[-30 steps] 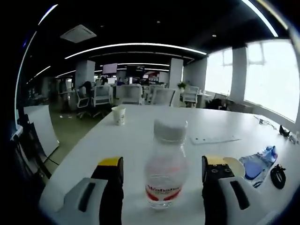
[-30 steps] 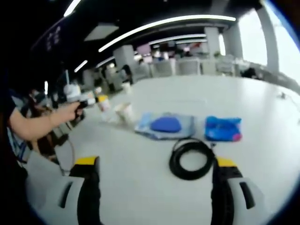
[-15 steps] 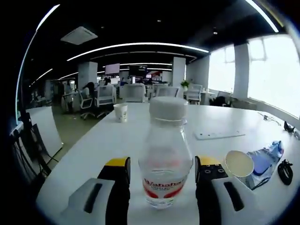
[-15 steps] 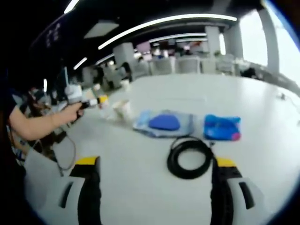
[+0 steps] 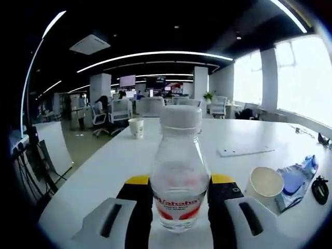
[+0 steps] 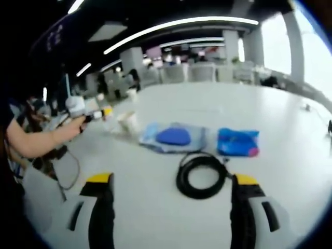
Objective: Arrange the tabletop items into an orderly group along one side of the table until the central work area is clear of visible clutter.
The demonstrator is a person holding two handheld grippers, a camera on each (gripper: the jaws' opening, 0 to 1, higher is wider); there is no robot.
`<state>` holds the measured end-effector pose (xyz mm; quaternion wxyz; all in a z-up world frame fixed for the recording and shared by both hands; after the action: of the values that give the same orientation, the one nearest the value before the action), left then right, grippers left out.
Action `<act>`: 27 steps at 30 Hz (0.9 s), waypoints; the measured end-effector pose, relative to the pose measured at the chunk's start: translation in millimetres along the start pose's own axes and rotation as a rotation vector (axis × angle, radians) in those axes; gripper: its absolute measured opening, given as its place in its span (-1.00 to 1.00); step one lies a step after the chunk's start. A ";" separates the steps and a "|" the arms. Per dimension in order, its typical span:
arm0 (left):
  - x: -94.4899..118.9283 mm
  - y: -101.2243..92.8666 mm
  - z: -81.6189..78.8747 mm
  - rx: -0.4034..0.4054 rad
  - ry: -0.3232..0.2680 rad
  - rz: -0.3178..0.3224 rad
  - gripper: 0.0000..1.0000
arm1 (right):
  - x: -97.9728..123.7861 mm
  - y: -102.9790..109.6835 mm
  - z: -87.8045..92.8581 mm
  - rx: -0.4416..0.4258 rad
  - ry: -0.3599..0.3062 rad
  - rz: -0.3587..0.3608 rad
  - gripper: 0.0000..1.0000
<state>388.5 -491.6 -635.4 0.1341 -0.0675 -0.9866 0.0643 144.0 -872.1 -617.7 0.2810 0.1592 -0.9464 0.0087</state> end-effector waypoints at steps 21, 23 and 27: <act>2.4 -18.2 -9.6 0.029 -0.034 0.058 -0.26 | 3.1 -4.7 -3.4 -0.007 -0.014 0.019 0.77; 2.2 -22.0 -9.5 0.027 -0.029 0.062 -0.26 | 4.2 -5.4 -3.0 -0.006 -0.013 0.020 0.77; 2.3 -26.1 -8.4 0.024 -0.028 0.069 -0.26 | 6.0 -7.2 -2.5 -0.006 -0.013 0.025 0.77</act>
<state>385.6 -516.0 -623.0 0.1190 -0.0992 -0.9845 0.0818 142.8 -880.4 -612.9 0.2750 0.1467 -0.9501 0.0085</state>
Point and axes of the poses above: the point that each gripper's makers call its tool centre point, and the gripper's own axes: x roughly backward along the fingers, y roughly to its left, z roughly out of its underside, the point moved 4 cm from there along x, roughly backward along the fingers, and after that the axes turned 6 degrees about x, right-handed, at the moved point
